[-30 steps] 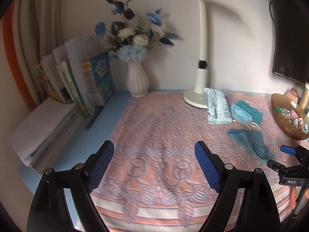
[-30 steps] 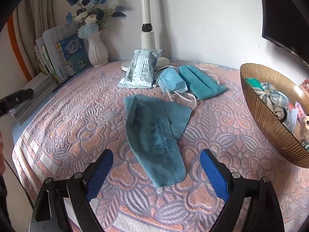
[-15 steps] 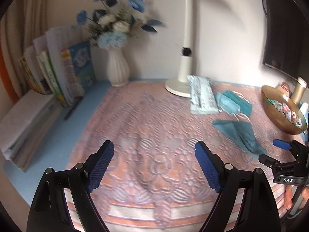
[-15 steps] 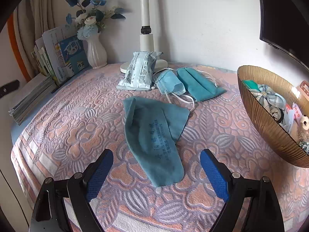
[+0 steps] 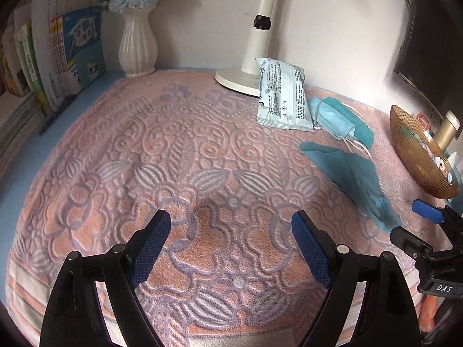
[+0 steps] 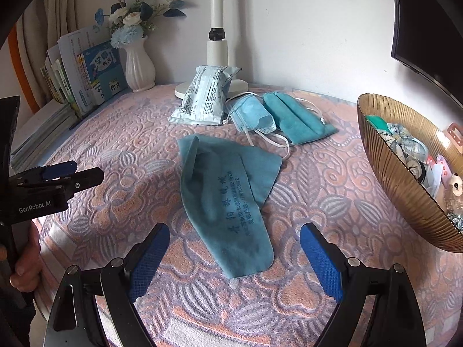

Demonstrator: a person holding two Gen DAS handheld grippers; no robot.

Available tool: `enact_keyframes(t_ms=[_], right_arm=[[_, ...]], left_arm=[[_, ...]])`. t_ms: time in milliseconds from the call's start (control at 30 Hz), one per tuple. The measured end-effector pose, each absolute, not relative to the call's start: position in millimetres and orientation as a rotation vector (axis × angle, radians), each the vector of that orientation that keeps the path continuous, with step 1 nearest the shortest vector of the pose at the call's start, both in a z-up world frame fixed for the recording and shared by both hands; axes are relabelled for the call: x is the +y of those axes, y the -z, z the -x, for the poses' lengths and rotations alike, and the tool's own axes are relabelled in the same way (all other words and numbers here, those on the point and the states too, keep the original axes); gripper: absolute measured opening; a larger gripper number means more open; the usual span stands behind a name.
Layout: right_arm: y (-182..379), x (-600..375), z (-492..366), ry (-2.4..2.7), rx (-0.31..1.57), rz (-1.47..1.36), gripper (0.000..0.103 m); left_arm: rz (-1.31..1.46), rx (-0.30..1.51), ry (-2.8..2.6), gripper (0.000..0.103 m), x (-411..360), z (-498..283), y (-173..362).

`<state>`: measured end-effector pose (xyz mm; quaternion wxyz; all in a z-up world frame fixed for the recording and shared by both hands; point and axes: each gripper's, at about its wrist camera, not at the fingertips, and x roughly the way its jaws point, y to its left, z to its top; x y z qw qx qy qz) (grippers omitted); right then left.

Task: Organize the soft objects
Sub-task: 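Move both open grippers back over the blue cloth on the bed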

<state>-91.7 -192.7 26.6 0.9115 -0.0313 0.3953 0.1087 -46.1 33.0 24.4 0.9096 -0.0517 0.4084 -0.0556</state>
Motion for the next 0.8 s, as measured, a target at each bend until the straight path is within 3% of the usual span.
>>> enact_keyframes(t_ms=[333, 633, 800], right_arm=[[-27, -198, 91, -0.212, 0.816, 0.04, 0.091], [-26, -252, 80, -0.2, 0.844, -0.251, 0.091], [-20, -249, 75, -0.219, 0.894, -0.257, 0.091]], left_arm=[[-0.001, 0.834, 0.106, 0.085, 16, 48, -24], [-0.043, 0.819, 0.1, 0.085, 10, 53, -23], [-0.046, 0.854, 0.131, 0.085, 9, 47, -22]])
